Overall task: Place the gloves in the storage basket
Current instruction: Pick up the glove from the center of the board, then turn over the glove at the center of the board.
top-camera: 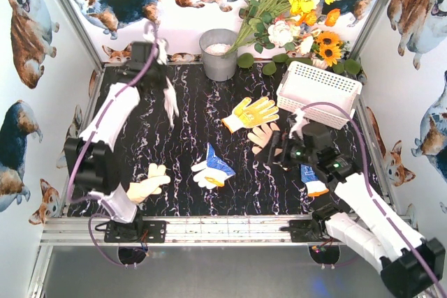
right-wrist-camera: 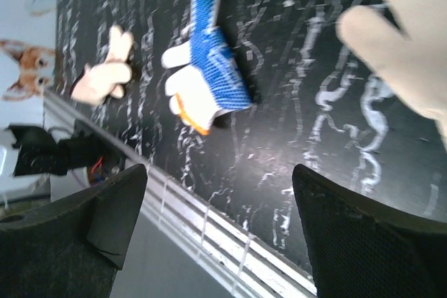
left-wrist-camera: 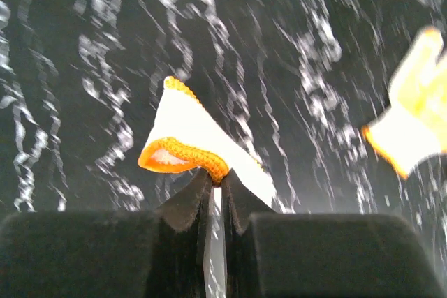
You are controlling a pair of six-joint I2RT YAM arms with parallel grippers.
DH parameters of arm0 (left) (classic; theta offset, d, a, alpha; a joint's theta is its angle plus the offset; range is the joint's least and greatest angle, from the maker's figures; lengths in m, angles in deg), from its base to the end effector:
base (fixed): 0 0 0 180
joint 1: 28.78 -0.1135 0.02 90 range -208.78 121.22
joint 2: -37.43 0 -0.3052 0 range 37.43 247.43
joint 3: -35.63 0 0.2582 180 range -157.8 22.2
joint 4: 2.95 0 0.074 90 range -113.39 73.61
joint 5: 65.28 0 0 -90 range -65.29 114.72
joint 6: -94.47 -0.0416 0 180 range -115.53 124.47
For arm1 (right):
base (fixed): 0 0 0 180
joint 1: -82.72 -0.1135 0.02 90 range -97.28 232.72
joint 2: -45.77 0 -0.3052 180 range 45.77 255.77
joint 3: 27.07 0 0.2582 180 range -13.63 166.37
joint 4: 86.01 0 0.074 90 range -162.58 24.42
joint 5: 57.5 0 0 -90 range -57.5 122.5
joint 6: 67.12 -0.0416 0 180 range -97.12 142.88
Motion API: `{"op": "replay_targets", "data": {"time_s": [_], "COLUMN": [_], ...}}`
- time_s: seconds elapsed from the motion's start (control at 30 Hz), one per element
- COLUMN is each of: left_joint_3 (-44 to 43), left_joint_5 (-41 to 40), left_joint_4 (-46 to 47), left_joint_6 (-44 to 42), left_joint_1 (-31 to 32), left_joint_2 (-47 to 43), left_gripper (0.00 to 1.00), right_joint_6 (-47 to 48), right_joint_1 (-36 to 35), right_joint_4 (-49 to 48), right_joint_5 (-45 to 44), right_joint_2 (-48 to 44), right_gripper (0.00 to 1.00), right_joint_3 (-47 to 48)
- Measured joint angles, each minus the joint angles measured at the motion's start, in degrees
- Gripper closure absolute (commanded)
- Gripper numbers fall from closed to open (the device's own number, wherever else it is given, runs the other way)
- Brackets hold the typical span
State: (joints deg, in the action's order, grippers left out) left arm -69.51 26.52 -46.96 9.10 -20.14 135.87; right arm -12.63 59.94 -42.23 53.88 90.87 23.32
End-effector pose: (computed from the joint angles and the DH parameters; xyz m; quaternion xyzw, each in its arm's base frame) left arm 0.4083 -0.0634 0.3755 0.0383 0.8952 -0.0653 0.4391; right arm 0.1323 0.0720 0.2833 0.0180 0.8885 0.3539 0.2916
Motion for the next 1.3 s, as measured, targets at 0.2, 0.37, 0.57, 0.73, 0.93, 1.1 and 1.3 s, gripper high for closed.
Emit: {"op": "replay_targets", "data": {"time_s": [0.2,0.37,0.57,0.73,0.93,1.1,1.3], "left_joint_3": [8.96,14.8,16.79,17.86,25.7,30.8,33.46], "left_joint_5": [3.85,9.81,16.11,18.6,18.78,19.39,21.11], "left_joint_4": [-6.4,-7.17,-6.25,-4.59,-1.29,1.44,4.02], "left_joint_6": [-1.51,1.27,5.57,8.39,12.81,16.37,20.22], "left_joint_1": [9.68,13.84,18.18,20.35,21.97,22.53,23.12], "left_joint_2": [-8.5,-16.65,-21.64,-22.6,-26.29,-29.42,-31.54], "left_gripper": [1.0,1.0,1.0,1.0,1.0,1.0,1.0], "right_joint_6": [1.05,2.01,2.19,2.4,2.32,2.43,4.26], "right_joint_1": [-10.75,-16.96,-19.67,-21.64,-25.51,-28.55,-31.65], "right_joint_4": [-4.2,-11.54,-17.75,-20.39,-22.93,-23.15,-22.27], "right_joint_5": [-0.87,-4.35,-7.39,-8.87,-11.06,-14.43,-18.78], "right_joint_2": [4.09,4.52,8.37,12.46,14.8,15.17,20.02], "right_gripper": [0.12,0.12,0.12,0.09,0.06,0.13,0.21], "right_joint_3": [4.9,7.54,7.52,7.3,6.36,6.36,7.82]}}
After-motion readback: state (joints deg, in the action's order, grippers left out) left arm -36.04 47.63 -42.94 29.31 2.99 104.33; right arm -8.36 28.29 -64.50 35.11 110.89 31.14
